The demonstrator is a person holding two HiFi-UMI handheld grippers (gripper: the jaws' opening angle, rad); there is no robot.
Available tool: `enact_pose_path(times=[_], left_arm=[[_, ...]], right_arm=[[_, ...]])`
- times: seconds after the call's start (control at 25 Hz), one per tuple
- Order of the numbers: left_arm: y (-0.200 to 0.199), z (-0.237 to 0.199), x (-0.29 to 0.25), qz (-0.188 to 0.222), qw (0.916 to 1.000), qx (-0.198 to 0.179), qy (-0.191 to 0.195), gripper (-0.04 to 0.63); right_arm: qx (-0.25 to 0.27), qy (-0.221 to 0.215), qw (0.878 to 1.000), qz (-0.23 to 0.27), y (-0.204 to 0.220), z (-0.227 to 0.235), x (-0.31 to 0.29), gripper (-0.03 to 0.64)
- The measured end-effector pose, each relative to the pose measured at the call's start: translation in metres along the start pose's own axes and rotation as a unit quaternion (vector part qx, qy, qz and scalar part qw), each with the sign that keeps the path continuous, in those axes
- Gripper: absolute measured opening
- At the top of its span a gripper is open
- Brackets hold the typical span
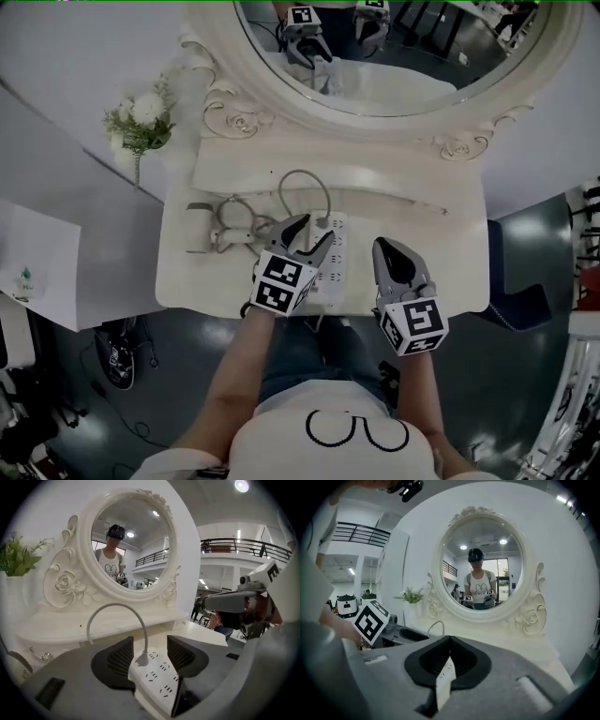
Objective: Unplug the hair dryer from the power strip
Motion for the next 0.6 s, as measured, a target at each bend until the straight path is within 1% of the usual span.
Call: enact_pose_path(times=[0.16, 0.36, 0.4, 0.52, 0.6], left_arm=[[0.016, -0.012, -0.033, -0.041, 0.9991, -0.013, -0.007, 0.209], [0.031, -0.015, -0.061, -0.080, 0.9961, -0.025, -0.028, 0.201], [0.033, -0.014, -0.065, -0.087, 0.9950, -0.033, -0.037, 0.183], [0.035, -0.015, -0.070, -0.103, 0.9903, -0.065, -0.066, 0.071], [0.036, -0.015, -0.070, -0.107, 0.9891, -0.070, -0.072, 0.066]], right_arm=[[-0.012, -0.001, 1.000, -0.023, 0.014, 0.018, -0.017, 0.002], [-0.011, -0.018, 0.999, -0.042, 0.025, 0.039, -0.037, 0.002], [-0.009, -0.023, 0.999, -0.045, 0.025, 0.042, -0.041, 0.002], [-0.004, -0.035, 0.998, -0.053, 0.027, 0.049, -0.049, 0.002], [-0.006, -0.052, 0.997, -0.064, 0.032, 0.050, -0.055, 0.002]])
Point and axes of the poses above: the fingertips, and each gripper's own axes: x backward along the fingers, z to its right, y out of its underside, the point moved 7 cm from there along x, backward along the fingers, and after that the axes turned 2 degrees about y, right-handed, at the moved point
